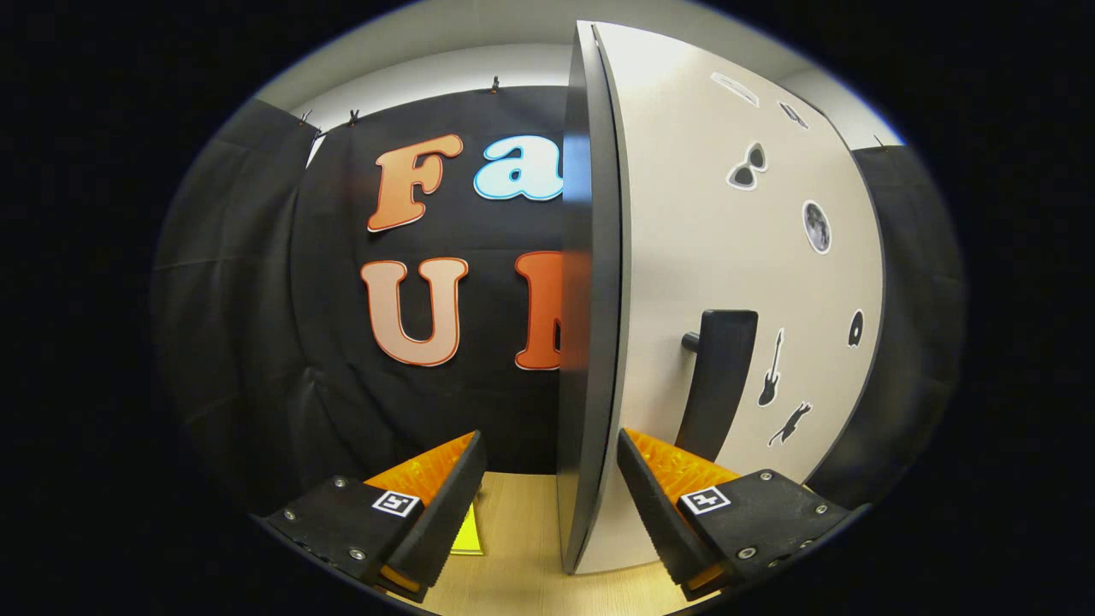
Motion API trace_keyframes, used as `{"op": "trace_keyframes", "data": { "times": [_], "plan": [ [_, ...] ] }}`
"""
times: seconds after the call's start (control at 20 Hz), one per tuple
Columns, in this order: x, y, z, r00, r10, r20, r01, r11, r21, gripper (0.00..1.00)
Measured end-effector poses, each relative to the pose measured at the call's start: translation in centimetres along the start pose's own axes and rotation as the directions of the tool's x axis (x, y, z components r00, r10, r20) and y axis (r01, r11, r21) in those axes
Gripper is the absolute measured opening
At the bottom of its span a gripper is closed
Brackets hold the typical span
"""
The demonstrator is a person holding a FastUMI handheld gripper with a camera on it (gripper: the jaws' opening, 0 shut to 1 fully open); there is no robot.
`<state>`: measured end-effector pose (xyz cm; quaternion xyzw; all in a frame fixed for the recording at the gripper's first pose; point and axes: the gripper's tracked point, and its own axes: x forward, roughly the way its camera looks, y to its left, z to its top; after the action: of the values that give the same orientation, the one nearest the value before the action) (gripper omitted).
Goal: Open the shoe cabinet door, grab the shoes and put them into the shoe cabinet, then close the shoe cabinet door.
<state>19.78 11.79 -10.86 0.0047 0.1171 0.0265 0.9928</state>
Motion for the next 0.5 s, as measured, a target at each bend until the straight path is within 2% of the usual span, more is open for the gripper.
{"op": "trace_keyframes", "data": {
  "times": [0.2, 0.5],
  "plan": [
    [-0.2, 0.6, 0.9, 0.999, 0.040, -0.020, -0.040, 0.999, 0.033, 0.95],
    [-4.7, -2.2, 7.5, 0.996, 0.067, 0.059, -0.069, 0.997, 0.034, 0.95]
  ]
}}
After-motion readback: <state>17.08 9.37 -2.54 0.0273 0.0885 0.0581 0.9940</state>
